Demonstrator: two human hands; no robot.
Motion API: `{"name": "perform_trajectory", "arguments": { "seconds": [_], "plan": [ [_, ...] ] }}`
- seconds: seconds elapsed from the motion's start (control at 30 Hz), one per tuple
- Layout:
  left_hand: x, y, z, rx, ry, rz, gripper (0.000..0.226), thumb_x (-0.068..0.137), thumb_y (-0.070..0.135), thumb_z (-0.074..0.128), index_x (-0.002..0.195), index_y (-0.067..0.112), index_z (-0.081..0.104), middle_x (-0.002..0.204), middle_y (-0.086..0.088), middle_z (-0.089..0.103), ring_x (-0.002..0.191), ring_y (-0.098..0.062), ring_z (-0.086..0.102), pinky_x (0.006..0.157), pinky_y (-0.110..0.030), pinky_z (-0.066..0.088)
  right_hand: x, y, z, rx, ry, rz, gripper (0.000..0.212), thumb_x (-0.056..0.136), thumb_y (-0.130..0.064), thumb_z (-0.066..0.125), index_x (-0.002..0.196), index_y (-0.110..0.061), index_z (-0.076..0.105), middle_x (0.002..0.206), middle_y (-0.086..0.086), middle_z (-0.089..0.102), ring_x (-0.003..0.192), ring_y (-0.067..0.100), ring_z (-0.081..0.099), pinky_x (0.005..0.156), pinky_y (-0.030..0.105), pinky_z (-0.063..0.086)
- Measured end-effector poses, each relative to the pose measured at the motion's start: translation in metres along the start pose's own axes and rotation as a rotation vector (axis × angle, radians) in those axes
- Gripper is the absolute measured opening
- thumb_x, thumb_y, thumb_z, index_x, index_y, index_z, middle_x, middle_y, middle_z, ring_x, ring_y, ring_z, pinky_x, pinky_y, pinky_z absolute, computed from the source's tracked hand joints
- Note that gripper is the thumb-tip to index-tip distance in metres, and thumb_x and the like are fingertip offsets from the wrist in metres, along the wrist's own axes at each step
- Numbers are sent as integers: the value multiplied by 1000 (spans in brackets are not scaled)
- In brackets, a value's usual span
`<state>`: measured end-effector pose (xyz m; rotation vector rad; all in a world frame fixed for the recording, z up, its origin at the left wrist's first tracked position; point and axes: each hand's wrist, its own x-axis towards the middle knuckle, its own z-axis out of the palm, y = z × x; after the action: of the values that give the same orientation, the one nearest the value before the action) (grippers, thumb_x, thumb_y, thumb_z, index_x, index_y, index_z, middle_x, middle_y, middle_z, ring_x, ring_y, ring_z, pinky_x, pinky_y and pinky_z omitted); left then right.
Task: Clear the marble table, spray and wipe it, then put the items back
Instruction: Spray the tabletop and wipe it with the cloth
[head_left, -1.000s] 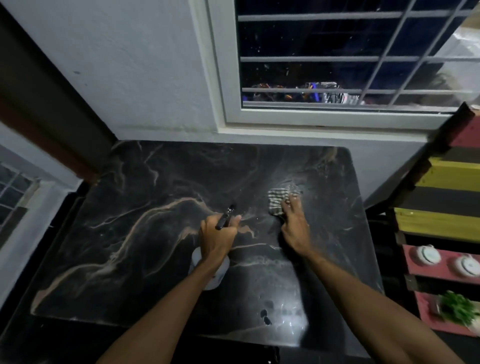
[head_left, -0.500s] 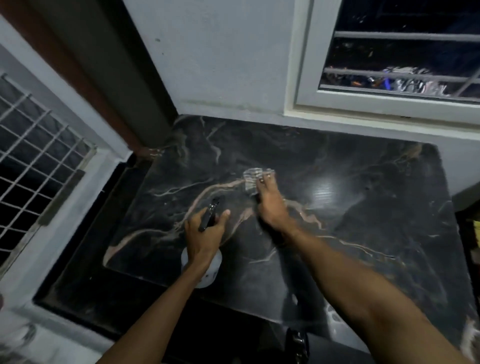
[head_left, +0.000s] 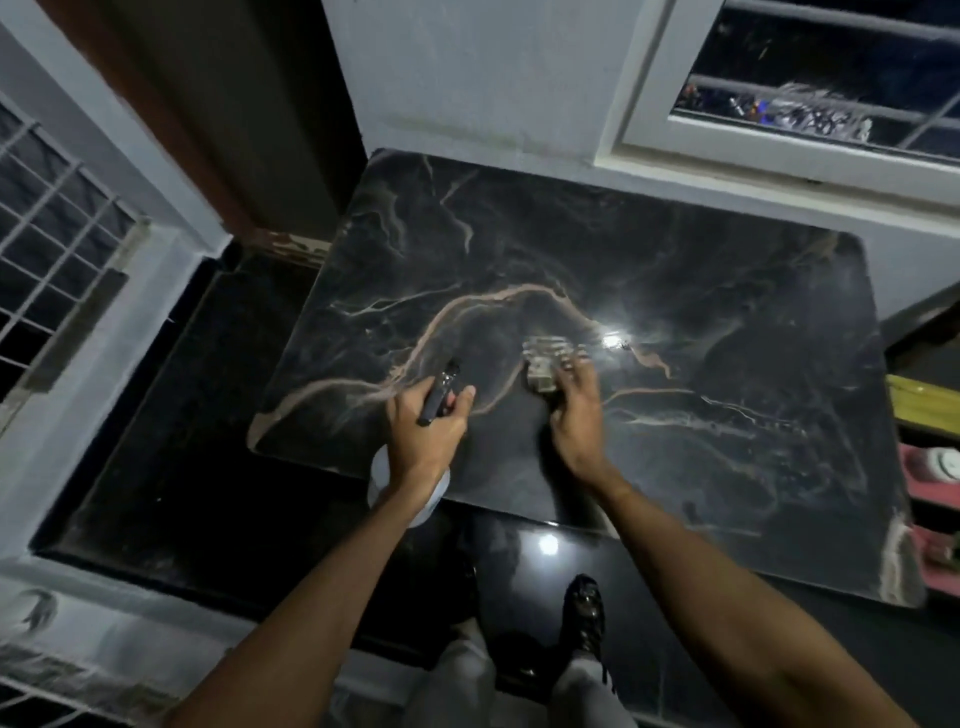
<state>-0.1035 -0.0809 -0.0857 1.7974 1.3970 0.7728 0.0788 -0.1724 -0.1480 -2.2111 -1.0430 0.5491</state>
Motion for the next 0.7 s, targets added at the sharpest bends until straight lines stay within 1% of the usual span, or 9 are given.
{"name": "perform_trajectory", "arguments": {
  "seconds": [0.07, 0.17, 0.2, 0.3, 0.37, 0.5, 0.57, 0.63, 0.7],
  "plan": [
    [-11, 4, 4, -15, -24, -4, 39, 83, 28, 80, 58, 13, 54, 53, 10, 53, 56, -12, 53, 59, -18, 35, -16, 0, -6, -79, -48, 23, 79, 71, 16, 46, 147, -4, 44, 162, 17, 23, 152, 34, 20, 126, 43, 20],
    [-27, 13, 8, -23, -41, 49, 42, 85, 23, 79, 57, 11, 50, 50, 6, 48, 58, -19, 51, 52, -9, 32, -50, 15, -5, -167, -267, -329, 74, 79, 12, 49, 149, -11, 43, 166, 8, 20, 155, 25, 14, 127, 34, 17],
    [-31, 14, 8, -23, -38, 67, 43, 85, 20, 78, 56, 9, 49, 49, 3, 47, 59, -21, 50, 51, -7, 31, -52, 24, -13, -145, -250, -313, 72, 79, 13, 49, 147, -11, 46, 165, 7, 22, 155, 25, 16, 126, 33, 19],
    [-49, 11, 5, 1, -25, 34, 47, 88, 19, 77, 53, 6, 47, 46, -4, 45, 48, -24, 45, 48, -11, 29, -56, 43, -34, -59, 73, 112, 71, 76, 17, 48, 143, -5, 49, 162, 13, 28, 151, 33, 25, 125, 40, 24],
    [-64, 5, 2, 30, -32, -11, 48, 88, 20, 77, 54, 3, 49, 47, -10, 49, 48, -30, 49, 51, -23, 30, -70, 26, -21, -61, 116, 192, 78, 74, 18, 47, 148, -4, 40, 163, 15, 21, 152, 34, 19, 126, 45, 20],
    [-94, -15, -13, 99, -23, 17, 25, 84, 11, 78, 64, 4, 64, 61, -6, 66, 59, -23, 61, 61, -28, 45, -118, -36, 37, 58, -202, -215, 79, 79, 13, 45, 153, -16, 35, 164, 4, 22, 154, 22, 17, 128, 37, 18],
    [-105, -26, -21, 98, -24, -3, 13, 85, 10, 76, 74, 7, 71, 71, -1, 73, 67, -15, 66, 67, -26, 50, -131, -36, 41, 12, -294, -368, 80, 74, 13, 45, 150, -11, 40, 164, 8, 23, 155, 27, 13, 128, 38, 16],
    [-112, -34, -24, 116, -44, -16, 27, 85, 14, 79, 65, 7, 62, 60, 0, 64, 57, -16, 61, 59, -30, 48, -131, -14, 22, -24, -234, -284, 84, 71, 16, 46, 150, -12, 41, 166, 7, 19, 156, 26, 11, 128, 39, 17],
    [-117, -34, -22, 109, -59, 3, 37, 85, 16, 80, 60, 7, 55, 52, 3, 54, 50, -14, 55, 53, -25, 43, -131, 10, -2, -9, -49, 2, 82, 73, 18, 46, 149, -13, 43, 166, 6, 19, 155, 26, 16, 126, 37, 22]
  ]
}}
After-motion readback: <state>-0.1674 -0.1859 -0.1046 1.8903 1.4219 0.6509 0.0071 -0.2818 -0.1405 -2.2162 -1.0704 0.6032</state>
